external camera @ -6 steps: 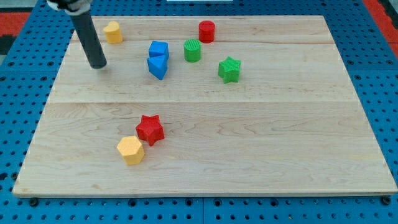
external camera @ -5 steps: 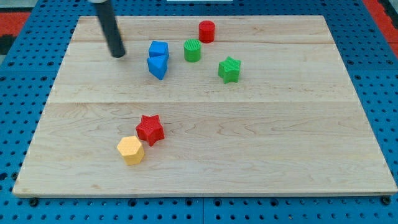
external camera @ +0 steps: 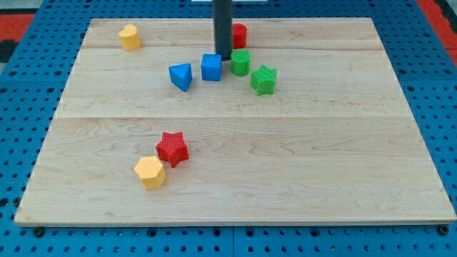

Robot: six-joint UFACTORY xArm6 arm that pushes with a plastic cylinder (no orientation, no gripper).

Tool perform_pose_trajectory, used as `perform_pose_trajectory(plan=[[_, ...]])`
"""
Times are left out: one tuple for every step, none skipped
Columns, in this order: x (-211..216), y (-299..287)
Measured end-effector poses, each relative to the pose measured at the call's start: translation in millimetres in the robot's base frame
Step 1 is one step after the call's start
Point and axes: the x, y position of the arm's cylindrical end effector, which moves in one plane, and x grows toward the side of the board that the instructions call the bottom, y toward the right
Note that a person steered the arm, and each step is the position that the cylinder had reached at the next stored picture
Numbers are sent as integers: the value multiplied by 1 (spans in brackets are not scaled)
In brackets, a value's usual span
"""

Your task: Push the green circle into the green star

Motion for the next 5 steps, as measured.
perform_pose_trajectory(plan=[[27, 34], [65, 47], [100, 24], [96, -48], [66, -102]])
